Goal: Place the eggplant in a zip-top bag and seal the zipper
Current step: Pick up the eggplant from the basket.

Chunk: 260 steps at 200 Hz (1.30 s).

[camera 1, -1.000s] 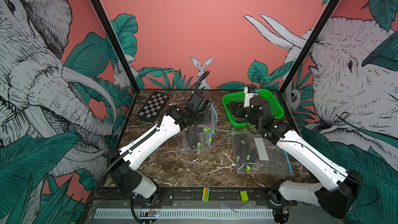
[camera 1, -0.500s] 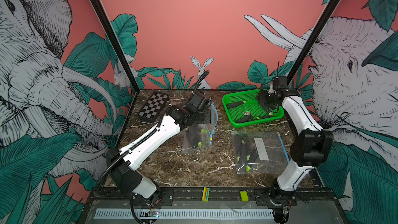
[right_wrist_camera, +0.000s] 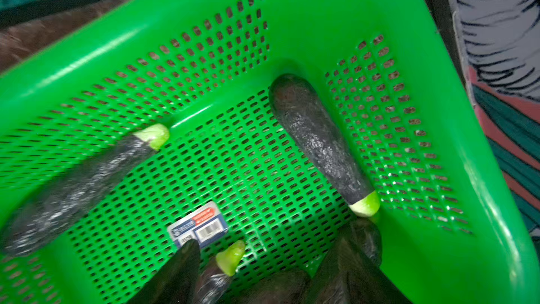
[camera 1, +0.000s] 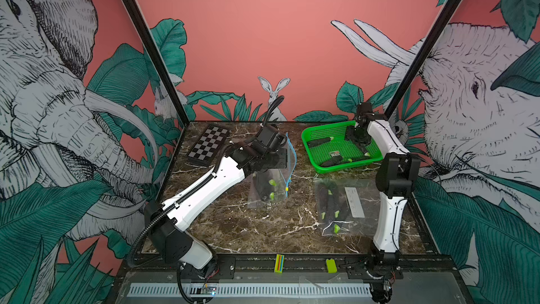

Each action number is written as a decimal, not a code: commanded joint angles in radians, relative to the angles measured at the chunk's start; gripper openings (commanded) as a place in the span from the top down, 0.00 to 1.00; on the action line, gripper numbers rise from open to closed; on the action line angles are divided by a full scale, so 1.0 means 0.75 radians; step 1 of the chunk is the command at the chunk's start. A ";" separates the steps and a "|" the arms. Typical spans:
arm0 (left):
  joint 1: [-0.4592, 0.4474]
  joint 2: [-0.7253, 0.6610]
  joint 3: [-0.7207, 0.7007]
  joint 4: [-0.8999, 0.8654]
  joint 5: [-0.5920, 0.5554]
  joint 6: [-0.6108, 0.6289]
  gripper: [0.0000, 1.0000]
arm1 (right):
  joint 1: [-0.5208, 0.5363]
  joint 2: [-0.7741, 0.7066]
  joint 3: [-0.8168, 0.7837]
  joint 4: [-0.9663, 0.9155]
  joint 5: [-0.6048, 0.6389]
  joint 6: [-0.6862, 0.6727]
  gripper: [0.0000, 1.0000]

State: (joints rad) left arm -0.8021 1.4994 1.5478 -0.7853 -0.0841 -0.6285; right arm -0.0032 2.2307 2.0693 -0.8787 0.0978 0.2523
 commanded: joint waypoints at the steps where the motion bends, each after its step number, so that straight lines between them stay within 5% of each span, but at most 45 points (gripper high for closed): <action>1: 0.003 -0.025 -0.027 0.032 0.021 -0.009 1.00 | -0.017 0.046 0.054 -0.054 0.083 -0.144 0.28; 89: 0.003 -0.018 -0.013 0.020 0.017 -0.003 1.00 | -0.131 0.222 0.139 -0.103 -0.074 -0.218 0.30; 159: 0.004 -0.013 -0.004 0.014 0.011 -0.007 1.00 | -0.141 0.280 0.121 -0.081 -0.148 -0.196 0.45; 227: 0.003 -0.003 -0.008 0.024 0.020 -0.009 1.00 | -0.131 0.287 0.094 -0.069 -0.160 -0.222 0.44; 260: 0.003 -0.005 -0.010 0.024 0.020 -0.007 1.00 | -0.114 0.269 0.062 -0.037 -0.167 -0.236 0.59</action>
State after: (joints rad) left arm -0.8021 1.5024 1.5436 -0.7773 -0.0677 -0.6289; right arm -0.1040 2.4344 2.1452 -0.9234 -0.0174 0.0917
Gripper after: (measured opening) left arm 0.047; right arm 0.468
